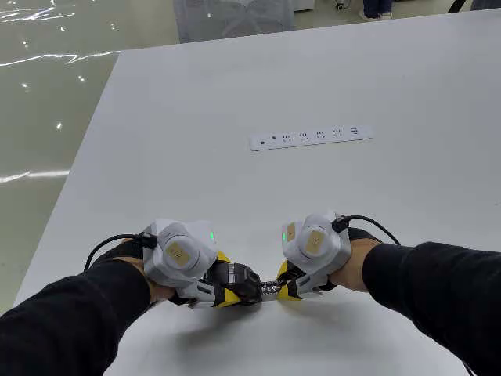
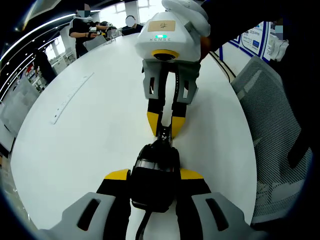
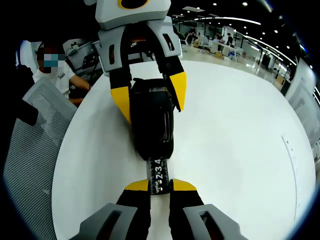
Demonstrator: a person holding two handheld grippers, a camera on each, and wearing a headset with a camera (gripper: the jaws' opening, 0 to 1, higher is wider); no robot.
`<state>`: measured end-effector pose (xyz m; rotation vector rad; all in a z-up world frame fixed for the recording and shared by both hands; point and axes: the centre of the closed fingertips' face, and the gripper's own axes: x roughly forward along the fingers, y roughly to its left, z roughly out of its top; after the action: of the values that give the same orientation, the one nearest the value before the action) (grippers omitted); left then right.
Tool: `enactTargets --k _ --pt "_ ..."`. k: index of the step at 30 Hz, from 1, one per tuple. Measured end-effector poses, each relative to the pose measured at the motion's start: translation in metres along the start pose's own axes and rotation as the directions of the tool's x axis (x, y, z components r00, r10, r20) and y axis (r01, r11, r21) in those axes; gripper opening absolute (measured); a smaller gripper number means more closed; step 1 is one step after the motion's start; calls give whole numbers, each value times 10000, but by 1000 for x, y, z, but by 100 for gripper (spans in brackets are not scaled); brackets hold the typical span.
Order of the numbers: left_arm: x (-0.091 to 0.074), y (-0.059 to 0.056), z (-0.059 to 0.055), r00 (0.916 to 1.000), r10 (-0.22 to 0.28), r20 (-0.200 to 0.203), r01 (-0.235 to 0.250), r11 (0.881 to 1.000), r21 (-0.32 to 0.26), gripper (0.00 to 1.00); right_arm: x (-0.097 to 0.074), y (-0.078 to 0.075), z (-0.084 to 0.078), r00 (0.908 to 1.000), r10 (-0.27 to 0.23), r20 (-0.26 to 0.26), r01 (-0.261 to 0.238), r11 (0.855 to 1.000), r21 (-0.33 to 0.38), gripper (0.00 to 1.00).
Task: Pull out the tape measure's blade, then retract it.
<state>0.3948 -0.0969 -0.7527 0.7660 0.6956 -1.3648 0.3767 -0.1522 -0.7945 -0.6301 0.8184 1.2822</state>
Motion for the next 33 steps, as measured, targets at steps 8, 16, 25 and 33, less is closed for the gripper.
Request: enactTargets --k 8,16,25,33 --pt "0 0 0 10000 -11 12 11 10000 13 29 -2 0 -4 10000 -17 -42 17 10000 71 8" --pt "0 1 0 10000 -23 3 23 10000 2 29 -4 -1 -6 10000 -15 -96 15 10000 51 8" --pt "0 0 -1 10000 -16 20 16 10000 8 29 -7 -2 -9 9999 -1 -109 3 9999 138 8" --pt "-1 0 0 10000 -16 30 16 10000 6 29 -7 -2 -10 9999 7 -128 -5 9999 140 8"
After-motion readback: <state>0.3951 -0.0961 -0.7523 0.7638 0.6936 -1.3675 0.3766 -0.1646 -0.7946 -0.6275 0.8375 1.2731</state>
